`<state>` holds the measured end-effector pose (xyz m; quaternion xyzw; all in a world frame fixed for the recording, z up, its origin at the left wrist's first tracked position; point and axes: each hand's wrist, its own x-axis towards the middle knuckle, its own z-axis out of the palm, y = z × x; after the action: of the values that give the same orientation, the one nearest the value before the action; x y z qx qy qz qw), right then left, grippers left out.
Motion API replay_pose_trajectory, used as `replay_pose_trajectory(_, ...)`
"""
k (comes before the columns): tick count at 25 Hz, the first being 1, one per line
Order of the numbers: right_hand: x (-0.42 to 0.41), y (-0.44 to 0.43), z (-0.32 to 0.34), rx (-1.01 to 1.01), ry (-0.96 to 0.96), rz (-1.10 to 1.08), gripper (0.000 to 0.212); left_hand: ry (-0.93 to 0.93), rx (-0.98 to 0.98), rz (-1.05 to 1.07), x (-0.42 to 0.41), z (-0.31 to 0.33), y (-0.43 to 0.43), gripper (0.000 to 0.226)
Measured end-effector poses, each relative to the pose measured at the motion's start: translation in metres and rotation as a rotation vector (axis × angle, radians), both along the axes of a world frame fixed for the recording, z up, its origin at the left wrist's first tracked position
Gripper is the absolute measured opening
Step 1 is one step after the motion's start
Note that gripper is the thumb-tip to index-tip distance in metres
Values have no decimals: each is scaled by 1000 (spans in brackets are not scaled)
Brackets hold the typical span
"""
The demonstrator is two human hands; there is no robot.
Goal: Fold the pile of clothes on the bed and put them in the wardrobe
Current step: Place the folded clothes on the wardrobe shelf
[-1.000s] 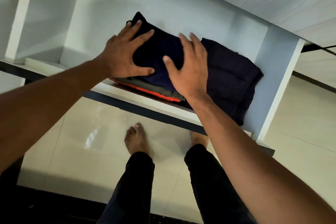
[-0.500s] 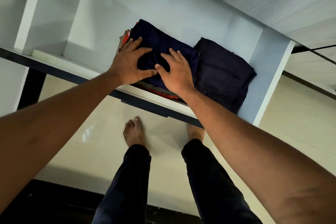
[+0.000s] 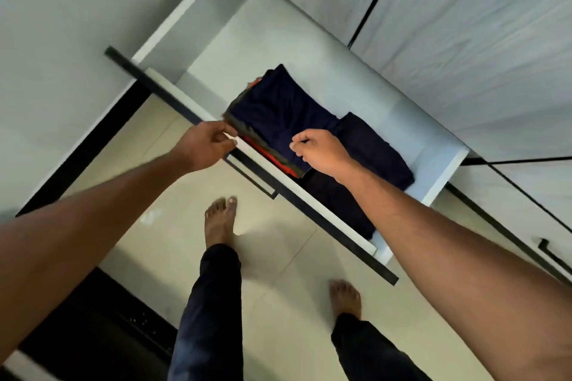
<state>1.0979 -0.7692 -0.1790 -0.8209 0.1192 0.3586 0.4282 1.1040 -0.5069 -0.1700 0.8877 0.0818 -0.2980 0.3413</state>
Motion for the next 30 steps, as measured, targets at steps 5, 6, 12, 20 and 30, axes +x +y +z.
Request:
replay_pose_trajectory(5, -51, -16, 15, 17, -81, 161, 16, -48, -54, 312, -109, 20, -16, 13)
replay_pose_trajectory(6, -68, -18, 22, 21, -72, 192, 13, -34, -87, 389, -136, 26, -23, 13)
replay_pose_trajectory(12, -193, 4, 47, -33, 49, 416, 13, 3, -159, 568, -314, 88, -51, 19)
replay_pose_trajectory(20, -370, 131, 77, 6, 48, 718, 7, -55, -72, 917, -582, 111, 23, 14)
replay_pose_trajectory(30, -667, 252, 134, 172, -150, 774, 14, -179, -138, 1233, -919, 132, 75, 13)
